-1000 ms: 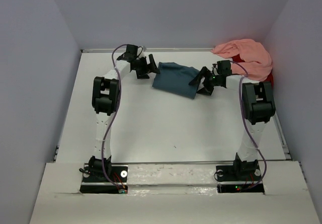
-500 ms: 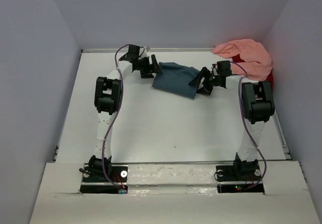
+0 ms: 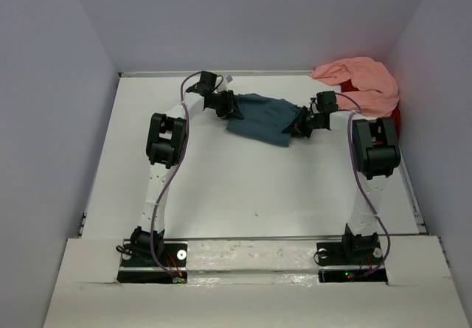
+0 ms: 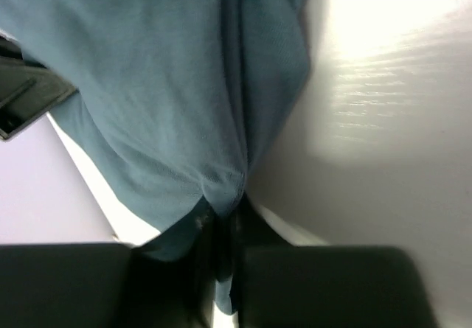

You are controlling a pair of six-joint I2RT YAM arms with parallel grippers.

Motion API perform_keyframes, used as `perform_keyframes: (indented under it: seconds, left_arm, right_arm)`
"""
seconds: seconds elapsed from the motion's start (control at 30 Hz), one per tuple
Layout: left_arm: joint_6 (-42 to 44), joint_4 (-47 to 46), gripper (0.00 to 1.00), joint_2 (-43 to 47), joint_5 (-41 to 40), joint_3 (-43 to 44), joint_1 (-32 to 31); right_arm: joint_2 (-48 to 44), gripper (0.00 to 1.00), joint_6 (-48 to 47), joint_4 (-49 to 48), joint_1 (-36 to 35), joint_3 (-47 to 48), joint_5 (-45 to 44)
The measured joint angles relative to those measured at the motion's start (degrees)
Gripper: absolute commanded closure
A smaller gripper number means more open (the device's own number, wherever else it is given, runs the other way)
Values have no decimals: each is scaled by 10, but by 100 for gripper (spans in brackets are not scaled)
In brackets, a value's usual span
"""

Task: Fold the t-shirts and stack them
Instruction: Fold the long partially folded tshirt into a neat square

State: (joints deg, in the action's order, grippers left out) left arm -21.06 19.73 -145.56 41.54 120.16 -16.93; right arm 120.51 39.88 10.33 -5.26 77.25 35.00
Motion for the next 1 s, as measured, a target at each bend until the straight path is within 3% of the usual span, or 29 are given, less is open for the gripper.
perform_keyframes:
  seconds: [0.23,0.4,0.8,1.0]
  left_arm:
    - [2,23,78,1,0,4,-2]
    - [7,45,80,17,-17,-14,-6]
    - [9,67,80,185,-99,-263,-53]
    - [-3,64,80,278,-117,-403,-92]
  right_arm:
    - [11,100,-28,63,0,38,-14]
    - [44,100,-79,151,-3,114,-22]
    - [69,100,-169,296,-43,181,-31]
    - [10,100,-175,315,-95,97,-53]
